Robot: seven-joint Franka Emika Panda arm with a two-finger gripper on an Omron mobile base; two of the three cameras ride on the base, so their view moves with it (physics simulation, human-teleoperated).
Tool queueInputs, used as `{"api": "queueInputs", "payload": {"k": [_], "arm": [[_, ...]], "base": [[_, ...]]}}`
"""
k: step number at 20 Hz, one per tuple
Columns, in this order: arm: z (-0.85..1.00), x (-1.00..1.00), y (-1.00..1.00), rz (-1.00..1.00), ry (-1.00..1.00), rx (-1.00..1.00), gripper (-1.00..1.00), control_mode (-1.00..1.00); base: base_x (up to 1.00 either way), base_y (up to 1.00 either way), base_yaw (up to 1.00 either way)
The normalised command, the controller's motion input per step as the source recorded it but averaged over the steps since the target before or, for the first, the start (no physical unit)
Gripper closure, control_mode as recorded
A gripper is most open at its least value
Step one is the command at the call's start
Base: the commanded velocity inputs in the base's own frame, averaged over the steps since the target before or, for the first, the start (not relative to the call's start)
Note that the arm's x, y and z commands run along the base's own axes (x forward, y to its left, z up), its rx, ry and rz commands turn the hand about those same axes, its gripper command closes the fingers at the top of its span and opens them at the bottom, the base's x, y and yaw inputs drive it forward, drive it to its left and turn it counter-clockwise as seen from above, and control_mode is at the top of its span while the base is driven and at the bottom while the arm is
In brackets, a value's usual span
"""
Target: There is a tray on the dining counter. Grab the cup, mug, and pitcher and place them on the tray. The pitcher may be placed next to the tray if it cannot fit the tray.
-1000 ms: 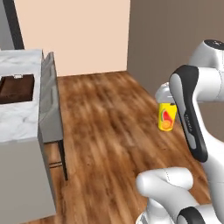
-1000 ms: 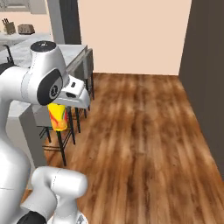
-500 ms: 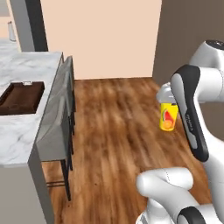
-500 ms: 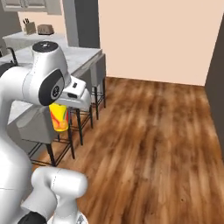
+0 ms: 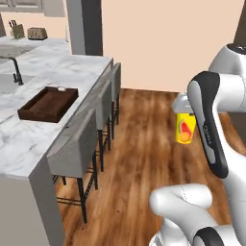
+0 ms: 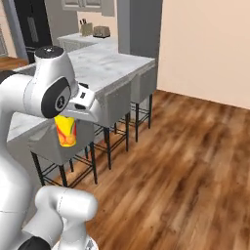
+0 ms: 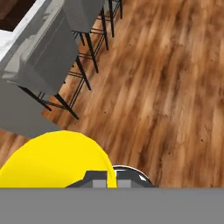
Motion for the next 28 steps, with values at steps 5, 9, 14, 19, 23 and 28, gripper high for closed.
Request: {"api": "queueInputs", "payload": {"k": [5,9,14,19,23,28], "arm": [[0.0,0.0,0.0,0.0,0.0,0.0,1.0,1.0],[0.0,0.0,0.0,0.0,0.0,0.0,1.0,1.0],[0.0,0.0,0.0,0.0,0.0,0.0,1.0,1.0],[0.0,0.0,0.0,0.0,0.0,0.0,1.0,1.0],[0.0,0.0,0.0,0.0,0.0,0.0,1.0,1.0],[0.0,0.0,0.0,0.0,0.0,0.0,1.0,1.0]], "base": [[0.46,-0.83,0.5],[0.55,-0.66,0.48],[0.54,-0.65,0.5],[0.5,-0.63,0.49],[0.46,-0.57,0.46],[0.47,-0.37,0.37]]}}
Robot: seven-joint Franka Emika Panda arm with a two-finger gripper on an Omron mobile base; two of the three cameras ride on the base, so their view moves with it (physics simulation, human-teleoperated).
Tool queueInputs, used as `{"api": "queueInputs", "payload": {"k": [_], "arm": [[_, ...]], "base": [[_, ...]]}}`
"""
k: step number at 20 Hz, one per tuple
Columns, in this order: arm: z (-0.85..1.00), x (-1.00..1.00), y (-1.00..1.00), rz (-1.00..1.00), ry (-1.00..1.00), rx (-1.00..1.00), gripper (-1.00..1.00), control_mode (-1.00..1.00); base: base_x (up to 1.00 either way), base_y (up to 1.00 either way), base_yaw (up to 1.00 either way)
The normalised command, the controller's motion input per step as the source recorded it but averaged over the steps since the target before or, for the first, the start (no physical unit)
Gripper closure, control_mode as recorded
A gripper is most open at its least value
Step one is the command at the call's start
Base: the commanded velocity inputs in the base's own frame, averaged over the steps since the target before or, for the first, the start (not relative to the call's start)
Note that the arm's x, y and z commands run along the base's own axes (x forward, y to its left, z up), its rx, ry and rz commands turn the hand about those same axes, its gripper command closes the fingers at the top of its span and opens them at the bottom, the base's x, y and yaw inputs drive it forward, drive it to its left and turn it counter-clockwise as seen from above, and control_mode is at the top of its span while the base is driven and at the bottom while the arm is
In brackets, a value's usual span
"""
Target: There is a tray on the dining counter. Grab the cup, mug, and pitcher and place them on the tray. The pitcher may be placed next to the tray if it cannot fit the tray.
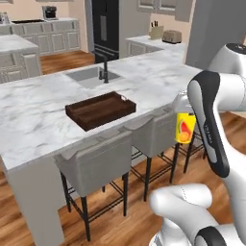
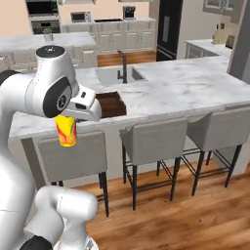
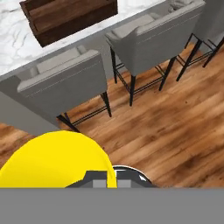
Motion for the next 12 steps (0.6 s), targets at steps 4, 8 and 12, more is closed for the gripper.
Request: {"api": "queueInputs", "payload": {"k": [4,8,12], "arm": [[0.0,0.0,0.0,0.0,0.0,0.0,1.0,1.0],[0.0,0.0,0.0,0.0,0.0,0.0,1.0,1.0],[0.0,0.0,0.0,0.0,0.0,0.0,1.0,1.0]], "base": [[0.5,-0.02,0.3],[0.56,-0.02,0.36],[0.55,-0.16,0.35]]}}
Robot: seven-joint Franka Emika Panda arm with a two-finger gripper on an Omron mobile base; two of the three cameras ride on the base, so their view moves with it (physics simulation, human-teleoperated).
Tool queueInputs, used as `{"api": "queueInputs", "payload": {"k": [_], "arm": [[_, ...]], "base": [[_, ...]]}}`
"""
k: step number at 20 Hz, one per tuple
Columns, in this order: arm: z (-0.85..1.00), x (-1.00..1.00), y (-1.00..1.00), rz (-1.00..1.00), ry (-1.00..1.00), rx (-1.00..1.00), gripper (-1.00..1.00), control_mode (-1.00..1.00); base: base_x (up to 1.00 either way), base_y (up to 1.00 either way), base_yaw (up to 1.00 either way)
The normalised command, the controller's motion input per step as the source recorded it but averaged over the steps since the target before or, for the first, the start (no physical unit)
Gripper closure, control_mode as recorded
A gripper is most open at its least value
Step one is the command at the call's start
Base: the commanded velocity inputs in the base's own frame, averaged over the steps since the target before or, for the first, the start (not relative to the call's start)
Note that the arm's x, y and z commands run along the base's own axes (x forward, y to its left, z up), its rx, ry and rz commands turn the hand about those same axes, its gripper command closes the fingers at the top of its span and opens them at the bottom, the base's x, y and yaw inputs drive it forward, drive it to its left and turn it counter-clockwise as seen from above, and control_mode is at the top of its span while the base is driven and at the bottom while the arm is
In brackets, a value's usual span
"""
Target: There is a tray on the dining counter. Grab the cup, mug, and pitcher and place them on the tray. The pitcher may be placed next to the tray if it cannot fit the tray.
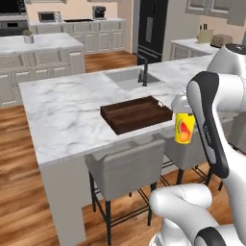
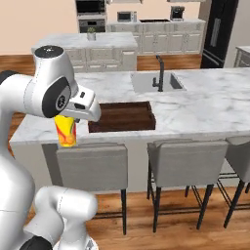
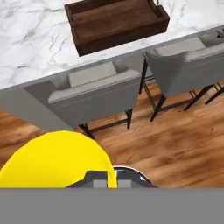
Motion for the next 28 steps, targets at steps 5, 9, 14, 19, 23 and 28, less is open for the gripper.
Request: {"api": "queueInputs", "payload": {"k": [5,9,14,19,23,28], "arm": [[0.0,0.0,0.0,0.0,0.0,0.0,1.0,1.0],[0.0,0.0,0.0,0.0,0.0,0.0,1.0,1.0],[0.0,0.0,0.0,0.0,0.0,0.0,1.0,1.0],[0.0,0.0,0.0,0.0,0.0,0.0,1.0,1.0],[0.0,0.0,0.0,0.0,0.0,0.0,1.0,1.0],[0.0,0.0,0.0,0.0,0.0,0.0,1.0,1.0]], "base": [[0.41,-0.41,0.31],[0.33,-0.49,0.24],[0.45,-0.29,0.16],[0.63,0.0,0.11],[0.49,-0.01,0.15],[0.3,-0.11,0.21]]}}
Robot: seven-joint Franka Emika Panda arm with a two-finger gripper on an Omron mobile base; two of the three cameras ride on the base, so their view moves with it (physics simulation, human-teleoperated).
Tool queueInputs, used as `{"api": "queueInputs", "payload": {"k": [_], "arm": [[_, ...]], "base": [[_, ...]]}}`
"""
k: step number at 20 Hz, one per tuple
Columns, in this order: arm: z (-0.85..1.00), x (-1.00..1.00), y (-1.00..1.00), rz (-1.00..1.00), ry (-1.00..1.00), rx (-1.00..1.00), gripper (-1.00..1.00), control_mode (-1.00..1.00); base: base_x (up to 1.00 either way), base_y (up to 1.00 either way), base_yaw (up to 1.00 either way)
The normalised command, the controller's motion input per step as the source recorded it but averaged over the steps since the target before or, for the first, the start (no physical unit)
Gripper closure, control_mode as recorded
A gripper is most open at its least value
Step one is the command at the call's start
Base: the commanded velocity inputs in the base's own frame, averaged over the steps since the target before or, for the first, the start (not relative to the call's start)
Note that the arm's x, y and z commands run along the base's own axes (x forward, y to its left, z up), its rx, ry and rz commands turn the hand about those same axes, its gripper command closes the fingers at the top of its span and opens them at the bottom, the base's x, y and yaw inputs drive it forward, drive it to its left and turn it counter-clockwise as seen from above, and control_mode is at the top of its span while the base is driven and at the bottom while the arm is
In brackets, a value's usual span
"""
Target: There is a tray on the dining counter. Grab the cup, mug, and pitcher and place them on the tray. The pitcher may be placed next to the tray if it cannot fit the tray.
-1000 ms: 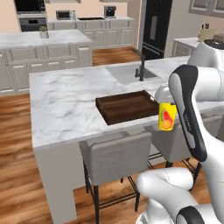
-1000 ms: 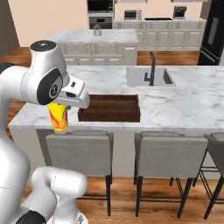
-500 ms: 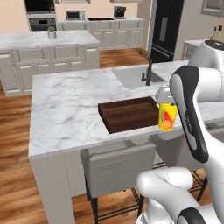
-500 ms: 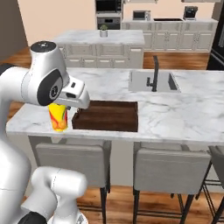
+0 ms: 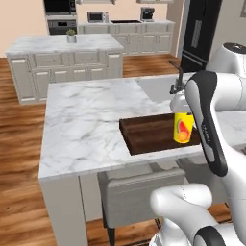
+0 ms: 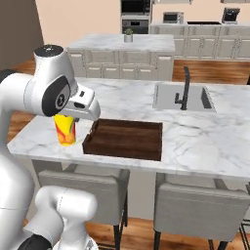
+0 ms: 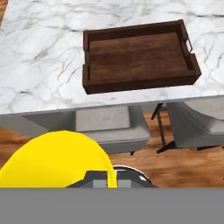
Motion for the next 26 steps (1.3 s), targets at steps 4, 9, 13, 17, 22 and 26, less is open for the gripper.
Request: {"api": "queueInputs", "payload": {"k": [4,9,13,17,22,26], "arm": [[0.0,0.0,0.0,0.0,0.0,0.0,1.0,1.0],[0.0,0.0,0.0,0.0,0.0,0.0,1.0,1.0],[0.0,0.0,0.0,0.0,0.0,0.0,1.0,1.0],[0.0,0.0,0.0,0.0,0.0,0.0,1.0,1.0],[0.0,0.0,0.0,0.0,0.0,0.0,1.0,1.0],[0.0,0.0,0.0,0.0,0.0,0.0,1.0,1.0]], "base": [[0.3,-0.1,0.19],[0.4,-0.08,0.1],[0.28,-0.17,0.0],[0.3,-0.12,-0.01],[0.4,-0.08,-0.01],[0.29,-0.15,-0.06]]}}
